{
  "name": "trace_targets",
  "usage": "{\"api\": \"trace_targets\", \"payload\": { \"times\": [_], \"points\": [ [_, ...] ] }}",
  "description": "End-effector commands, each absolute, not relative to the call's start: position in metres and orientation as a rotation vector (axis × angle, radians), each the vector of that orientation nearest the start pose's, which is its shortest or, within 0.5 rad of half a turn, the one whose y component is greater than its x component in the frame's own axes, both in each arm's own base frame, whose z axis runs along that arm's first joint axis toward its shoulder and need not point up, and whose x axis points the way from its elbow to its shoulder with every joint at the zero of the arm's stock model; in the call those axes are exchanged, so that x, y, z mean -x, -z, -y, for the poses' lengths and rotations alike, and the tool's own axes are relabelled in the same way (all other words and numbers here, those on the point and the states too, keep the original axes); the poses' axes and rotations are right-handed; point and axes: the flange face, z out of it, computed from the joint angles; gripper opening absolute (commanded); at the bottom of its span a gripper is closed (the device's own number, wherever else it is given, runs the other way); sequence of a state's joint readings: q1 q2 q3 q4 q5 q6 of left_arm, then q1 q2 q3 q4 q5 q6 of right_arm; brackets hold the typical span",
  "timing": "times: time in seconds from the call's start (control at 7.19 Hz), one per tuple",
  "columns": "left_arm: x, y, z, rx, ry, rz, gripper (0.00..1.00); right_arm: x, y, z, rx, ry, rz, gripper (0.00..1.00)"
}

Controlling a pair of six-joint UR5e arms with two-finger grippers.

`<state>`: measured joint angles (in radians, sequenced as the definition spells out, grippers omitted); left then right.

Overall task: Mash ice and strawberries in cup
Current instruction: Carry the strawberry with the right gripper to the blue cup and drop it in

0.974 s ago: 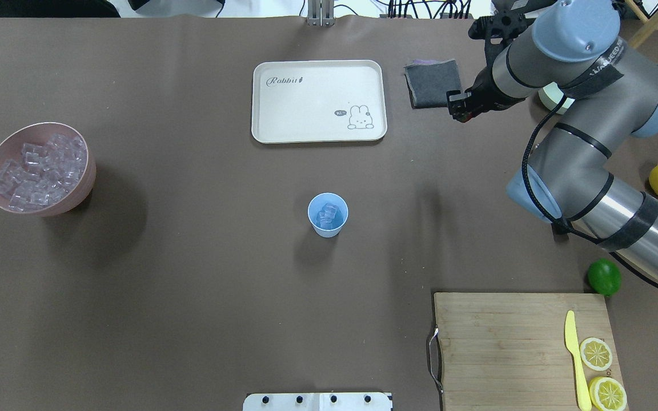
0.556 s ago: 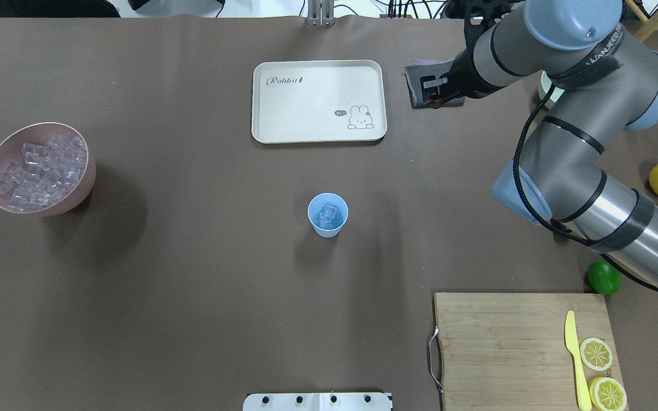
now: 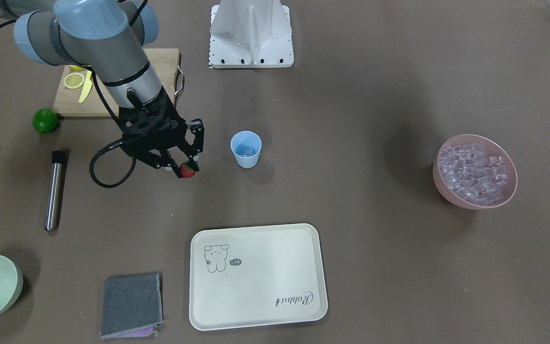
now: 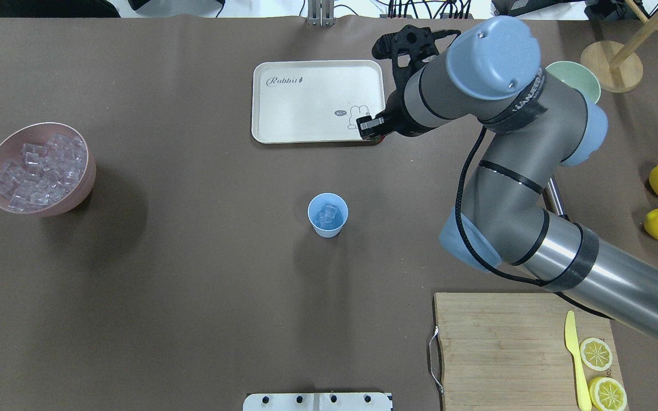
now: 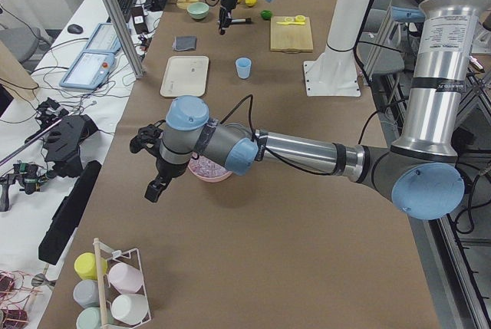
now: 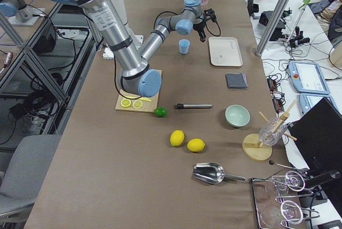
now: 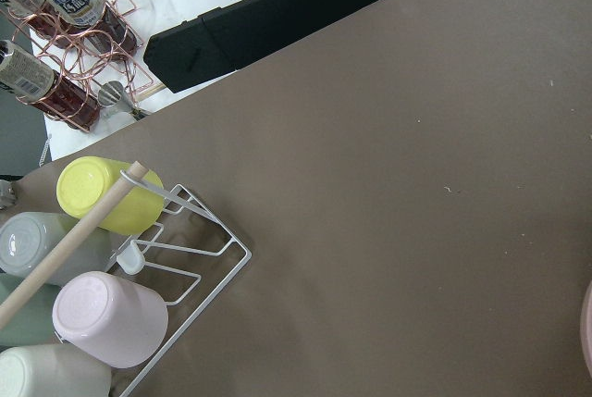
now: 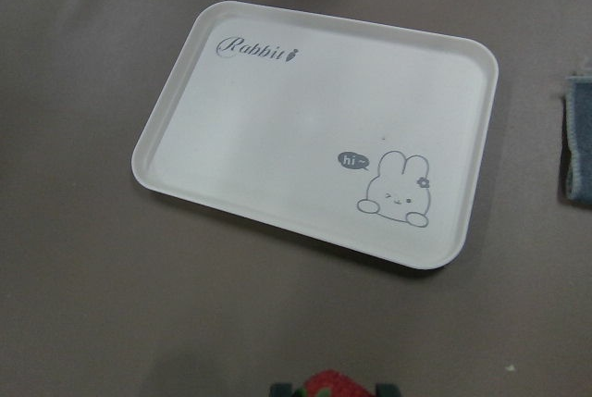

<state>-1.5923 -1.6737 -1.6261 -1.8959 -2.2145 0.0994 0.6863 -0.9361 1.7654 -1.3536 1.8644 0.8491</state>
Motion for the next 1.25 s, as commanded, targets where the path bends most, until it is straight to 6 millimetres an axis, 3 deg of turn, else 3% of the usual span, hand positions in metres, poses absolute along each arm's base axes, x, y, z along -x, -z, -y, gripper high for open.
{"api": "trace_targets", "payload": {
  "times": [0.0,0.14,0.42,0.97,1.11],
  "points": [
    [0.085,-0.549,0.555,-0.501,-0.229,-0.603,0.97,0.478,-0.159,0.453,-0.483,0.239,0.982,0.00],
    [0.085,-0.551,0.555,-0.498,-0.228,-0.604,0.97,0.502,-0.160,0.432,-0.485,0.265,0.974,0.00],
    [0.085,-0.560,0.549,-0.487,-0.228,-0.604,0.97,0.518,-0.166,0.414,-0.481,0.283,0.963,0.00],
    [0.085,-0.565,0.547,-0.489,-0.231,-0.603,0.97,0.527,-0.174,0.411,-0.473,0.302,0.949,0.00],
    [0.085,-0.564,0.546,-0.492,-0.232,-0.603,0.97,0.530,-0.176,0.412,-0.469,0.300,0.945,0.06]
  ]
}}
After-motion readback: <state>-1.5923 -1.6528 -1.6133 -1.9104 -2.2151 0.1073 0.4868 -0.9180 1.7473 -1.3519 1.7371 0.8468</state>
